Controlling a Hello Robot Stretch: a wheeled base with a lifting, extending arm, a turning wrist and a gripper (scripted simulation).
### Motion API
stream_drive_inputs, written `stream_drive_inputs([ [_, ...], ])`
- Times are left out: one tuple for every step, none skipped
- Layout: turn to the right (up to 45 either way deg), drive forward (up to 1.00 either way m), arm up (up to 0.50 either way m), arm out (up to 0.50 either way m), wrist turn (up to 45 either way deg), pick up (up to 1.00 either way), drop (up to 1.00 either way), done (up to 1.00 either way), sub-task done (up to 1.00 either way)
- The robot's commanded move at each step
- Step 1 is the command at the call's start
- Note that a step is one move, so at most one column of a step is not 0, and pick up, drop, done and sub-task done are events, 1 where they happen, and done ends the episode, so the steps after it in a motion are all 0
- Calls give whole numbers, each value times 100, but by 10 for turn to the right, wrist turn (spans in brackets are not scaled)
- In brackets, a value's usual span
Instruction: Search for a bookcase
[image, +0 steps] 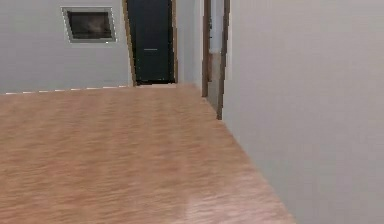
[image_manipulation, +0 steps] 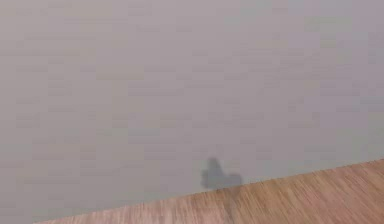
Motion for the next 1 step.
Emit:
stream_drive_inputs([
  [-30,0,0,0,0,0,0,0,0],
])
